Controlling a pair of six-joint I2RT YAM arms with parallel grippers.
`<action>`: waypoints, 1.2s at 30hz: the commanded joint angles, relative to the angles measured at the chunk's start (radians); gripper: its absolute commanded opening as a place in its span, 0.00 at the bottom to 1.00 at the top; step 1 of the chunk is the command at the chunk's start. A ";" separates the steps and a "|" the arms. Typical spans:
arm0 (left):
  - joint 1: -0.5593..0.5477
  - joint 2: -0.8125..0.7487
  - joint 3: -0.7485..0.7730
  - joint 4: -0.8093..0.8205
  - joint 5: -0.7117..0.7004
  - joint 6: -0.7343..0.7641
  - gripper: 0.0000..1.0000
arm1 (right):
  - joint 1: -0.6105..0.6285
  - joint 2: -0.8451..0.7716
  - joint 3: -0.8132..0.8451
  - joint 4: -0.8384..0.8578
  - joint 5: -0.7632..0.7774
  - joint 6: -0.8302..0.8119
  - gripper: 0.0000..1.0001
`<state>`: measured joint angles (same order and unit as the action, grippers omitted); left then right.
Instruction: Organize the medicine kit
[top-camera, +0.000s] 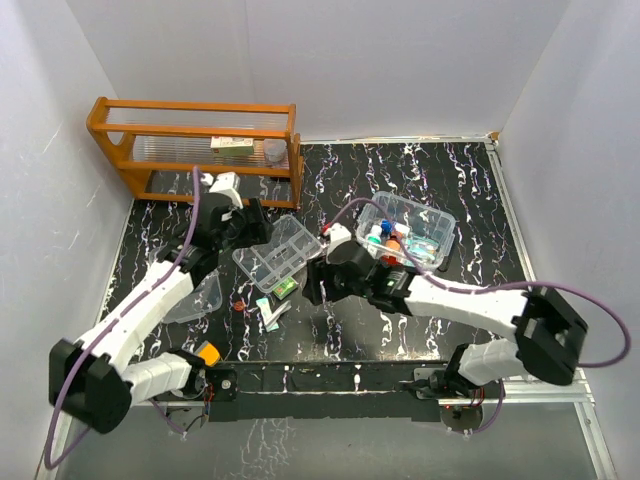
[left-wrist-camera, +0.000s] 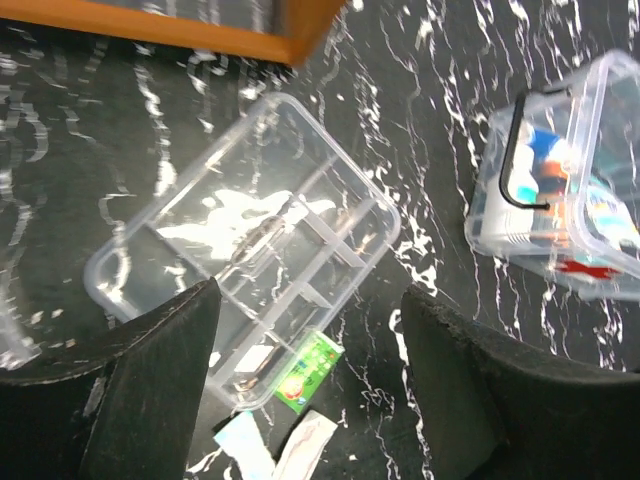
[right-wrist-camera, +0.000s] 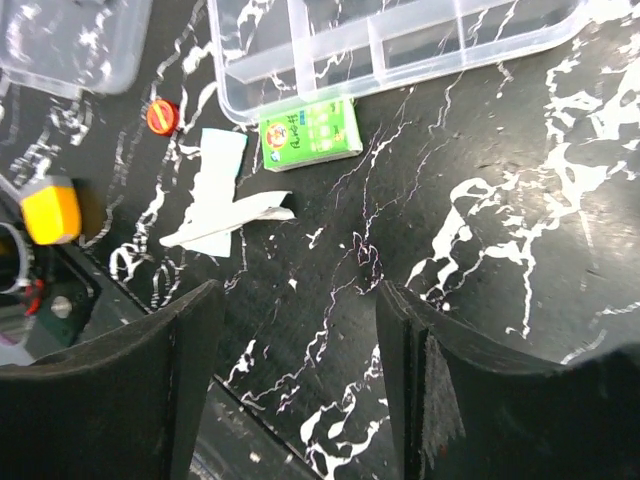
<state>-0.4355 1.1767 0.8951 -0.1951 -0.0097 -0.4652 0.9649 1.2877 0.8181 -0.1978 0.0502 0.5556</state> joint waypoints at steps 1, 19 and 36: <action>-0.001 -0.147 -0.064 -0.043 -0.203 -0.008 0.73 | 0.050 0.127 0.044 0.147 0.092 -0.001 0.63; -0.002 -0.338 -0.067 -0.085 -0.336 0.075 0.76 | 0.112 0.574 0.362 0.076 0.160 -0.242 0.80; -0.002 -0.353 -0.104 -0.053 -0.357 0.077 0.78 | 0.127 0.690 0.453 0.006 0.181 -0.369 0.81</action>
<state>-0.4355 0.8257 0.7860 -0.2680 -0.3508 -0.4004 1.0805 1.9553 1.2331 -0.1822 0.2344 0.2474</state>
